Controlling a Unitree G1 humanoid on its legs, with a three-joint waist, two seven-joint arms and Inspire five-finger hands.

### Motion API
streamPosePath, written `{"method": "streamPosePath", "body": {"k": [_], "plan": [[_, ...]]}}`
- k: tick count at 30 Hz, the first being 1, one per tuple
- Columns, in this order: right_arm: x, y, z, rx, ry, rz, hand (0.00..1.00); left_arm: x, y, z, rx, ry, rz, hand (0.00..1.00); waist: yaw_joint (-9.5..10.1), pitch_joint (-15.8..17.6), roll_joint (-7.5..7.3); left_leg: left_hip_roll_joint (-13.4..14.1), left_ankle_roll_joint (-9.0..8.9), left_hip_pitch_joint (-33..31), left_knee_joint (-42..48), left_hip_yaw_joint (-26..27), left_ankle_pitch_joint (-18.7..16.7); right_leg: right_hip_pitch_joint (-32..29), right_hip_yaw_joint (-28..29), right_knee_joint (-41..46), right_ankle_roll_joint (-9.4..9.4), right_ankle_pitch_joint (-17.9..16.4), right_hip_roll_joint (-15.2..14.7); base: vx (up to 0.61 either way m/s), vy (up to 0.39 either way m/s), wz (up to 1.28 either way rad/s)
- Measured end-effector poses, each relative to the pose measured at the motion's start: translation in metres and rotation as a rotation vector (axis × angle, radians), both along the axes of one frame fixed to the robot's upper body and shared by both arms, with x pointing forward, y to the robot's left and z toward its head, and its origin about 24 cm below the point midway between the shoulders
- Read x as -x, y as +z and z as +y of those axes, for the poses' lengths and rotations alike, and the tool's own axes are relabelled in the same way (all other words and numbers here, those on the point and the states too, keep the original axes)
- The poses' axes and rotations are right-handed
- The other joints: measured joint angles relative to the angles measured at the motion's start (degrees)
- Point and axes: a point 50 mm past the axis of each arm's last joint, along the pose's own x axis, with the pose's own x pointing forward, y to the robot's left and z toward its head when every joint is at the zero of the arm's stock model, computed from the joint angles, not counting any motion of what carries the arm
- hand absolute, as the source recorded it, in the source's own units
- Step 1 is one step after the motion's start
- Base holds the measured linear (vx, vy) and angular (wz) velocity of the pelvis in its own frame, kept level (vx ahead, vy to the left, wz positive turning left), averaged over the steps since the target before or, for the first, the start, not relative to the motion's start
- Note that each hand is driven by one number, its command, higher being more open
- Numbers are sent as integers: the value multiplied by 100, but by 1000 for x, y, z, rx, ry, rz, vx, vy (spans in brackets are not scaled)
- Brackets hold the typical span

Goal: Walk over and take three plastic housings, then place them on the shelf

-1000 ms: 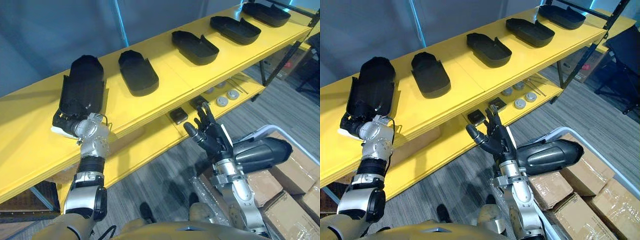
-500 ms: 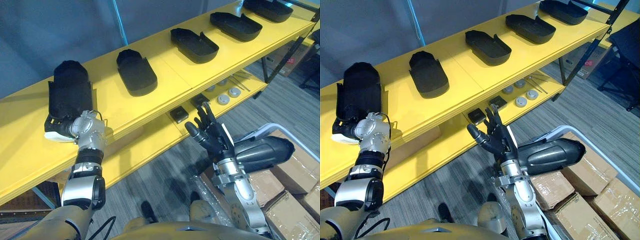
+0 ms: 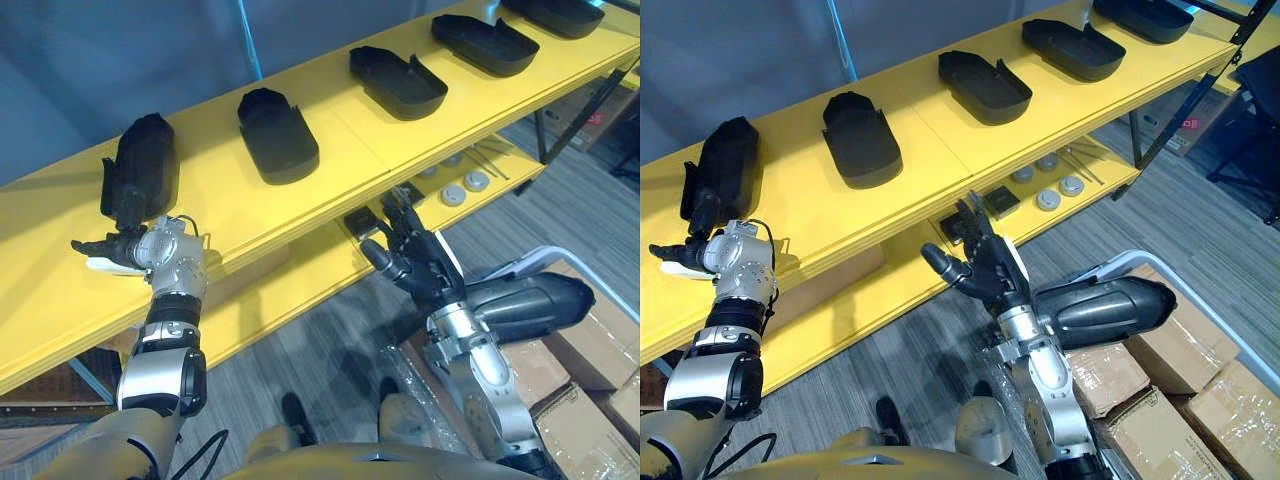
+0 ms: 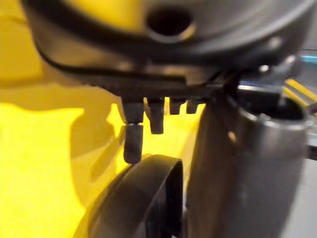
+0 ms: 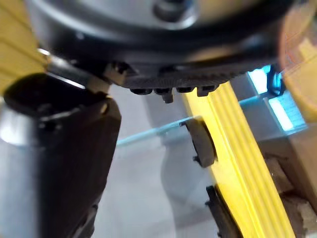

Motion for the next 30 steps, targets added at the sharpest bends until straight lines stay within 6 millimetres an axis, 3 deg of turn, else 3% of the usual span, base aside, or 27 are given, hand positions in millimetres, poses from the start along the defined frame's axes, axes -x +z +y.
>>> {"method": "streamPosePath", "body": {"k": [8, 11, 19, 22, 25, 27, 30], "plan": [[-24, 54, 64, 8, 293, -238, 100, -23, 17, -40, -86, -235, -88, 100, 471, 41, -64, 3, -12, -178, -99, -447, 202, 9, -433, 95, -42, -25, -2, -12, -20, 29], [-28, 62, 68, -10, 279, -261, 100, -26, 21, -48, -92, -282, -128, 100, 589, 65, -105, -1, -12, -185, -106, -534, 218, 55, -486, 91, -43, -40, -7, 10, -2, 15], [-32, 64, 63, -19, 217, -260, 100, -20, 23, -54, -97, -352, -238, 100, 651, 118, -194, -48, -9, -176, -114, -642, 258, 139, -637, 78, -39, -57, -14, -2, 4, 8], [-34, 65, 59, -20, 200, -268, 100, -4, 21, -68, -83, -376, -304, 100, 715, 118, -196, -73, -2, -157, -115, -688, 264, 192, -682, 66, -35, -59, -32, 13, 11, 8], [-35, 66, 57, 22, 180, -289, 100, 25, 16, -86, -158, -416, -284, 100, 773, 115, -210, -93, 6, -138, -118, -789, 270, 312, -792, -15, -23, -49, -38, 13, 4, 17], [-35, 66, 59, 95, 162, -315, 100, 54, 10, -92, -282, -432, -206, 100, 846, 114, -223, -95, 3, -41, -141, -850, 268, 482, -879, -103, -19, -46, -22, 14, -15, 14], [-37, 64, 58, 213, 112, -348, 100, 81, 12, -86, -473, -418, -136, 100, 966, 111, -235, -88, -21, 36, -170, -940, 252, 670, -1006, -213, -15, -43, 9, 3, -29, 21]]}}
